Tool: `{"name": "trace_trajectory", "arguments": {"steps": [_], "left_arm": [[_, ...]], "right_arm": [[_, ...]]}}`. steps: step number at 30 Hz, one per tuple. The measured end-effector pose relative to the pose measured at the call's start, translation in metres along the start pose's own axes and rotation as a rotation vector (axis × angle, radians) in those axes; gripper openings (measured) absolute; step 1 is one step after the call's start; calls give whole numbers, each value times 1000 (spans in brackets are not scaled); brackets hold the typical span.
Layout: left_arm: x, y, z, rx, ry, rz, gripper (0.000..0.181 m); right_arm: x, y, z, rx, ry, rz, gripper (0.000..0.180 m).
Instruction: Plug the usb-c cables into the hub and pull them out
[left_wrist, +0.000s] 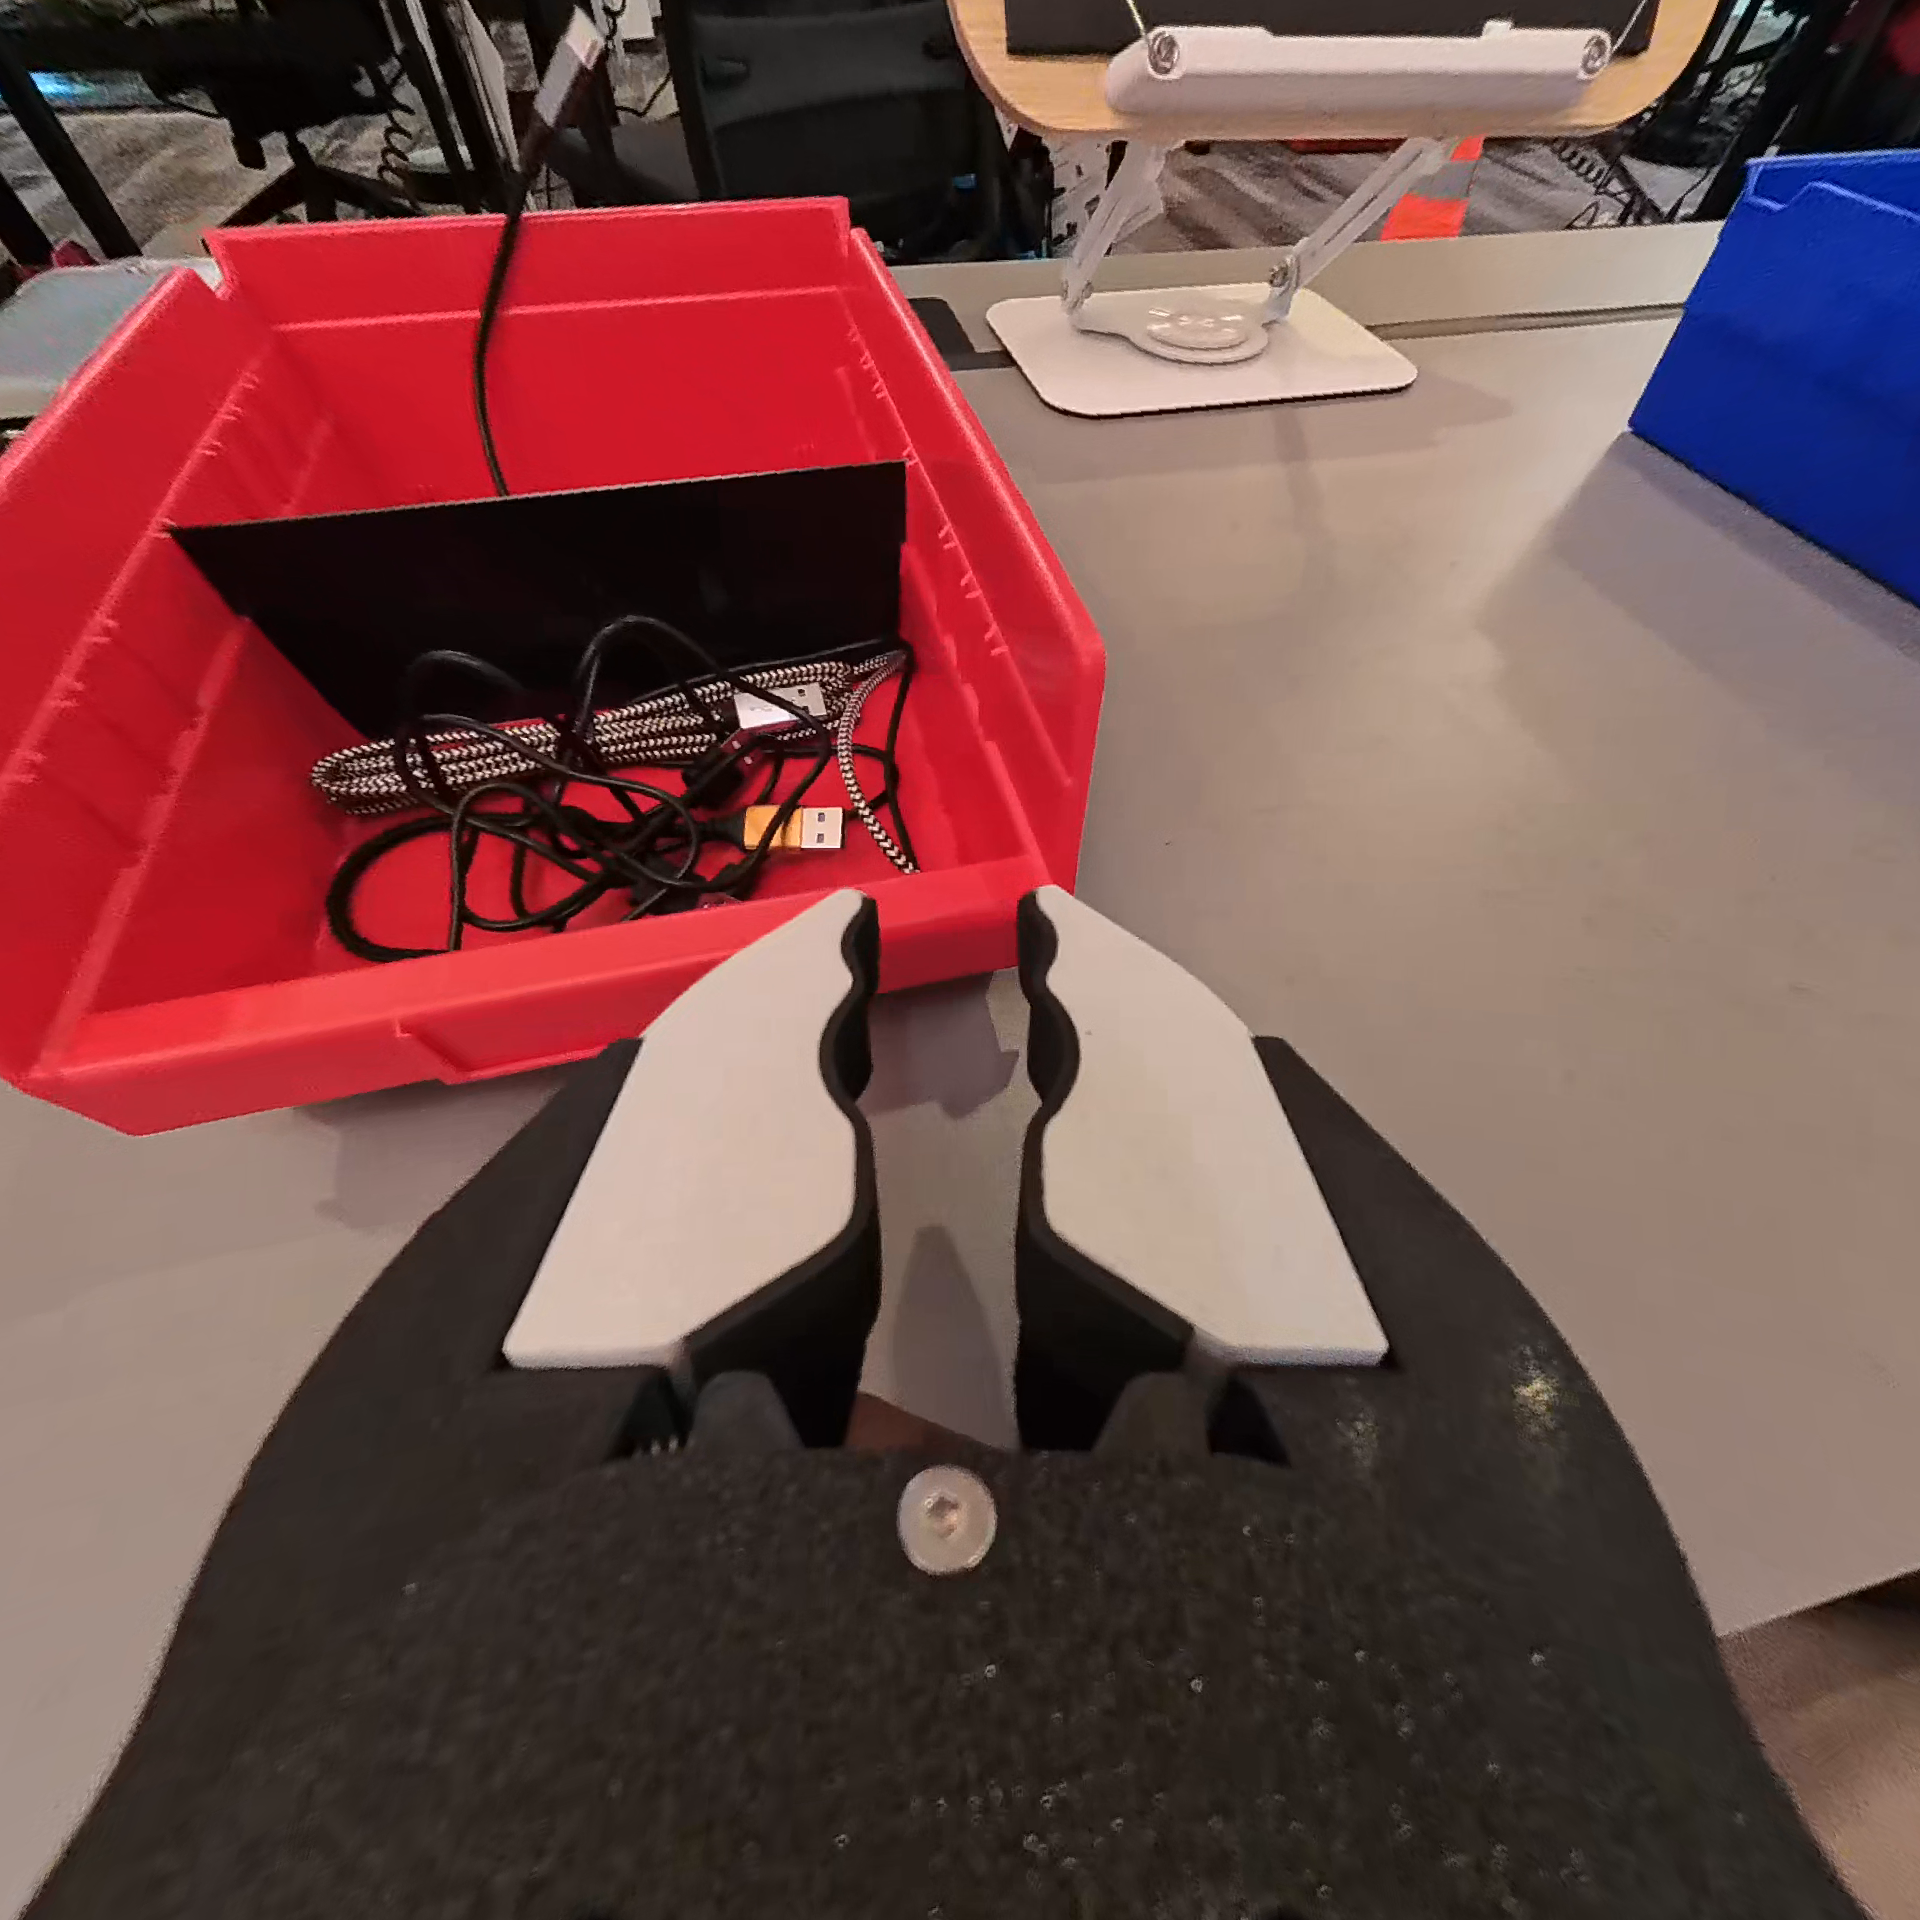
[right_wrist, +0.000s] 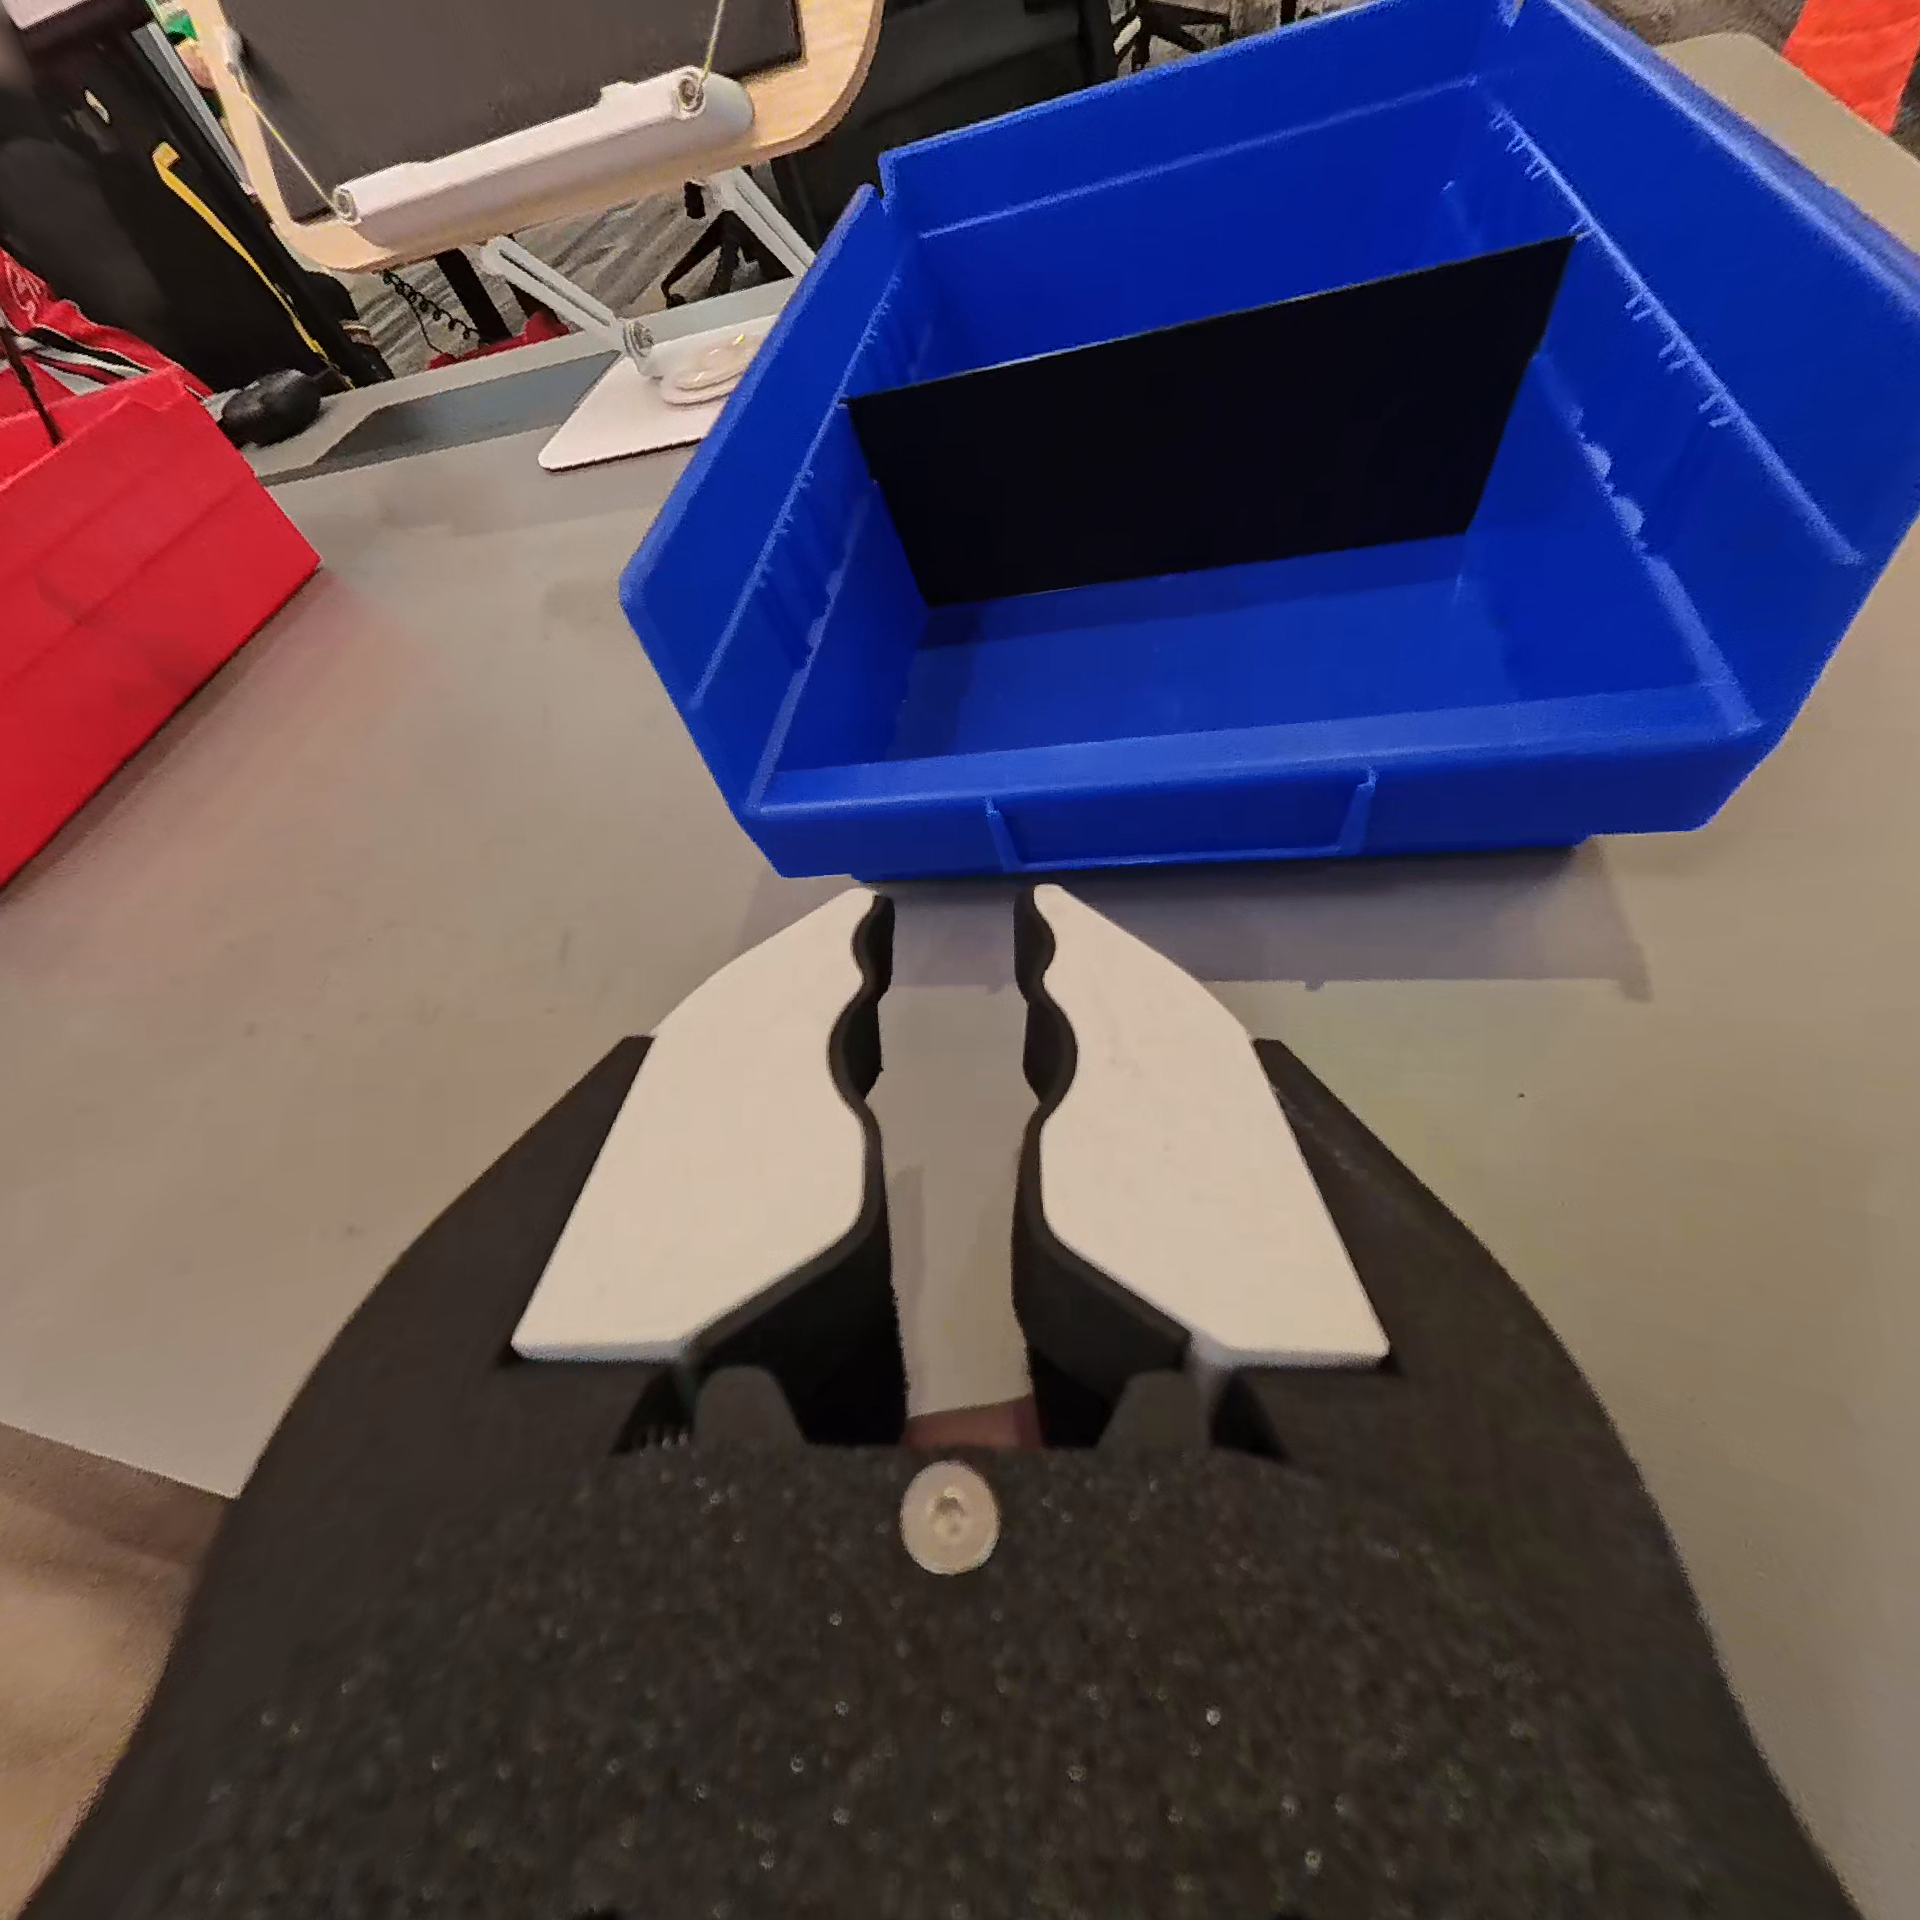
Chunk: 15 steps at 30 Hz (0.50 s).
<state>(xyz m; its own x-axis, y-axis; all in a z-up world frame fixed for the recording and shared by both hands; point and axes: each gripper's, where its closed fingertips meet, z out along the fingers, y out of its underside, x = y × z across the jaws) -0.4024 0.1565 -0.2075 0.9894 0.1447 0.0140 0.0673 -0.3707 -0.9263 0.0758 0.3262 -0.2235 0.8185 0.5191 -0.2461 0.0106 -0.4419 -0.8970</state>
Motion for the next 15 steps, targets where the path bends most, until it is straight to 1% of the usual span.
{"name": "trace_trajectory", "arguments": {"steps": [8, 12, 15], "left_arm": [[6, 5, 4, -24, 50, -20, 25], [3, 5, 7, -23, 34, 12, 25], [5, 3, 8, -13, 69, -33, 26]], "right_arm": [[-7, 6, 6, -31, -22, -3, 22], [-7, 8, 9, -43, -8, -37, 22], [-9, 6, 10, -37, -8, -55, 22]]}}
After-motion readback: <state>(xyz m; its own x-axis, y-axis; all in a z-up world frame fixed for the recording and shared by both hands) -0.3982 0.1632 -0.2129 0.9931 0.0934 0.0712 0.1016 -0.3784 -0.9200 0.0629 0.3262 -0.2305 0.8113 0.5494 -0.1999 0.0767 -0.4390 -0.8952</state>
